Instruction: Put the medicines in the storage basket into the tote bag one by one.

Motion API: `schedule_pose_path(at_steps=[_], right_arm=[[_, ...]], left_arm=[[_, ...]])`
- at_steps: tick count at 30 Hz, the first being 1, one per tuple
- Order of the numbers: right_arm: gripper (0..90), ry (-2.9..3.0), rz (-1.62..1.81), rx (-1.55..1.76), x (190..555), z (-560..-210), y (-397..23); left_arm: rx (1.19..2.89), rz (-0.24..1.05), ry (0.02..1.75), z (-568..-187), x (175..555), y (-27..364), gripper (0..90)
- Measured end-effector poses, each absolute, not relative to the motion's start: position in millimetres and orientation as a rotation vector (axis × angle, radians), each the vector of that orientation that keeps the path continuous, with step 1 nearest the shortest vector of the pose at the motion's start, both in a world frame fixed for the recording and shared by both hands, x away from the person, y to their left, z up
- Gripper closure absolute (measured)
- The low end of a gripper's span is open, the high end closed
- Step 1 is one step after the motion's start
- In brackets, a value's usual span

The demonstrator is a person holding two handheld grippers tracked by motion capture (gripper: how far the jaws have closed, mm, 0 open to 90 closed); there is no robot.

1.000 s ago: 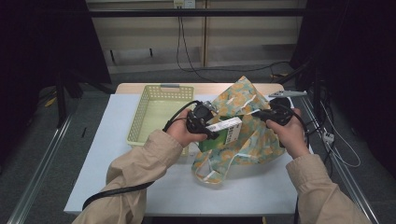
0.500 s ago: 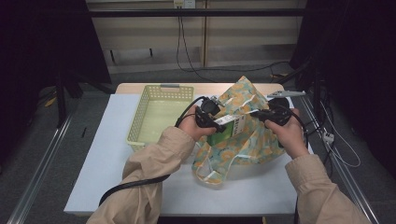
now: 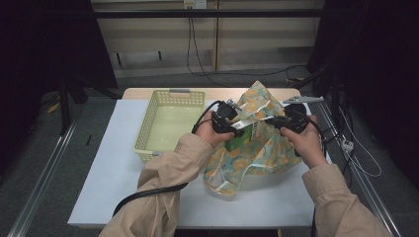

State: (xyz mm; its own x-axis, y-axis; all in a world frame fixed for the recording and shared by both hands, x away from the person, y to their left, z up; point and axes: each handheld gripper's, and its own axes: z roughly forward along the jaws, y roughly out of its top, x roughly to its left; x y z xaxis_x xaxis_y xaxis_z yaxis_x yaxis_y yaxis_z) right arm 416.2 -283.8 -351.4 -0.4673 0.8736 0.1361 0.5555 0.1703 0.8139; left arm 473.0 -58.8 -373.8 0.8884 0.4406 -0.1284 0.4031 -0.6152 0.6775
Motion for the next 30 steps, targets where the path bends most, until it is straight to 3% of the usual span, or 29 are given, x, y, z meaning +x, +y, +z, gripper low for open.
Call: schedule_pose_path(at_steps=[15,16,18,19,30], right_arm=[[90.0,2.079,1.214,1.369,417.2,-350.6,-285.4],[90.0,2.079,1.218,1.369,417.2,-350.6,-285.4],[90.0,2.080,1.212,1.370,417.3,-351.0,-286.2],[90.0,2.080,1.211,1.370,417.2,-351.1,-286.8],[90.0,2.081,1.211,1.379,416.5,-357.7,-289.2]], left_arm=[[2.248,0.112,0.609,-394.1,479.1,-97.4,62.1],[2.240,0.114,0.616,-396.2,479.1,-99.5,60.0],[2.203,0.057,0.685,-398.9,478.3,-102.0,34.7],[2.208,0.055,0.688,-398.3,477.0,-100.6,27.5],[2.261,0.073,0.579,-379.7,438.0,-58.2,19.1]])
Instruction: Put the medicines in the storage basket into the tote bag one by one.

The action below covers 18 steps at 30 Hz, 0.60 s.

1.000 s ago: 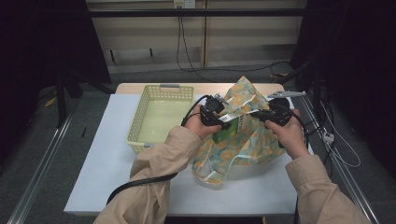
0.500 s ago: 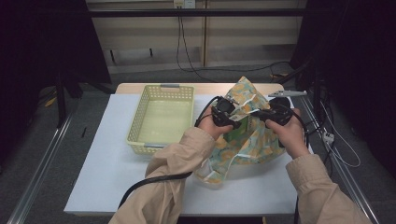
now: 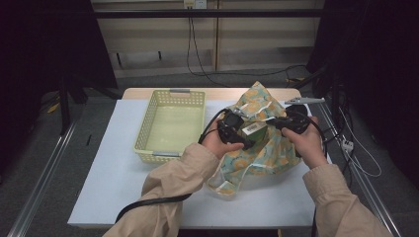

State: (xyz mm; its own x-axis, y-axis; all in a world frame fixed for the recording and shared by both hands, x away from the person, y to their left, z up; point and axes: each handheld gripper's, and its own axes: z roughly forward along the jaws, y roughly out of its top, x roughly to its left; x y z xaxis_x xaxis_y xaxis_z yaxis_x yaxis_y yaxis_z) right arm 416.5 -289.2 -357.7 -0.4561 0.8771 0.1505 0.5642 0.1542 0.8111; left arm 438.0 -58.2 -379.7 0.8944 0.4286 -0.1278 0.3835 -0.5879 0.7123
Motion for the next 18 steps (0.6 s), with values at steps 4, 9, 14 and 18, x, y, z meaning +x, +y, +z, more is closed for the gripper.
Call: schedule_pose_path(at_steps=[4,9,14,18], right_arm=[[90.0,2.088,1.200,1.383,414.8,-360.7,-288.7],[90.0,2.091,1.186,1.382,411.6,-362.1,-287.8],[90.0,2.092,1.183,1.388,409.8,-364.4,-287.7],[90.0,2.094,1.185,1.389,408.6,-366.4,-287.2]], left_arm=[[2.277,0.101,0.550,-376.0,421.6,-43.0,18.7],[2.298,0.101,0.546,-380.9,409.5,-27.0,17.1],[2.317,0.107,0.544,-386.8,398.6,-13.2,17.2],[2.324,0.090,0.559,-397.0,390.5,-5.5,16.0]])
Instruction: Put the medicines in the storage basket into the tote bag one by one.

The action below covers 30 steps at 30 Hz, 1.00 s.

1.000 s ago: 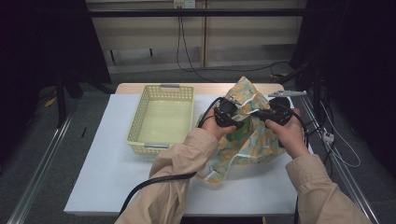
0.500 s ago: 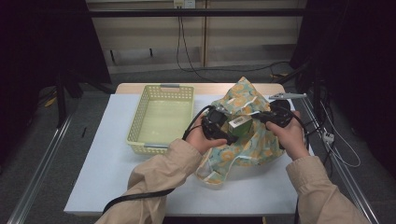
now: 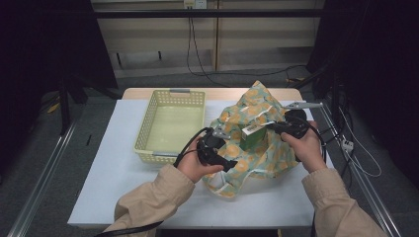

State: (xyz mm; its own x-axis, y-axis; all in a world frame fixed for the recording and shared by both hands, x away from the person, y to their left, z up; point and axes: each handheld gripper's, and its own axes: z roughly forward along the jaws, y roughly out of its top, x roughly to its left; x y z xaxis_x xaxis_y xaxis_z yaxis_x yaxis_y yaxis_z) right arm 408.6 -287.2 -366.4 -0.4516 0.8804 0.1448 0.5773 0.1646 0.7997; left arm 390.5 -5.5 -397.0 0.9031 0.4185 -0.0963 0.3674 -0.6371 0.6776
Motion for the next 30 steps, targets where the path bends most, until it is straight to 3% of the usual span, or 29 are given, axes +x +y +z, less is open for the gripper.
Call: schedule_pose_path(at_steps=[8,17,30], right_arm=[[90.0,2.098,1.192,1.393,407.3,-369.4,-285.5],[90.0,2.104,1.187,1.390,407.2,-369.5,-285.8],[90.0,2.104,1.192,1.389,407.9,-370.3,-284.6]], left_arm=[[2.323,0.085,0.532,-406.2,371.0,3.2,15.9],[2.334,0.163,0.532,-416.5,358.2,15.7,18.2],[2.277,0.031,0.551,-421.4,348.8,18.8,21.2]])
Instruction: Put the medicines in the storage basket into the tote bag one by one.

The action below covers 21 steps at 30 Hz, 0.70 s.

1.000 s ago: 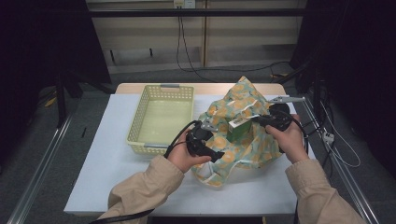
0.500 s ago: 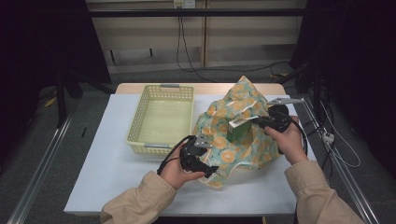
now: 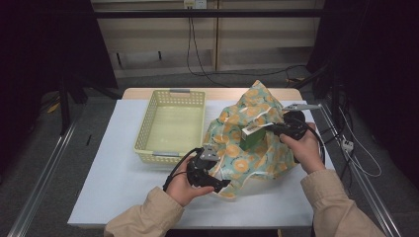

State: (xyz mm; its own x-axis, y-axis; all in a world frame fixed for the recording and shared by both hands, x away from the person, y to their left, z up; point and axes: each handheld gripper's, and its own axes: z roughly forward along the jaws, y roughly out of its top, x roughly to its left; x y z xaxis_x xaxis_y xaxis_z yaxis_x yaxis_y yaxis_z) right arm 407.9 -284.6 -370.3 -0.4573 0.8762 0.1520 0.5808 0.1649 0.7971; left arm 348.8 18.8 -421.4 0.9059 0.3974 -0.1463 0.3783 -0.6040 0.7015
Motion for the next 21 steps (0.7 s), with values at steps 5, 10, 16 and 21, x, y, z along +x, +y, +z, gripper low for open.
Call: schedule_pose_path(at_steps=[5,10,16,21], right_arm=[[90.0,2.105,1.191,1.392,408.2,-370.1,-285.0],[90.0,2.105,1.191,1.390,408.6,-370.2,-284.1],[90.0,2.109,1.192,1.389,408.8,-370.6,-283.5],[90.0,2.107,1.196,1.392,409.5,-371.3,-284.4]], left_arm=[[2.307,0.046,0.566,-433.3,347.3,19.5,24.4],[2.327,0.052,0.576,-443.7,348.8,16.1,25.4],[2.290,-0.011,0.589,-451.0,351.8,10.0,25.5],[2.290,0.012,0.575,-453.4,348.6,3.3,27.7]])
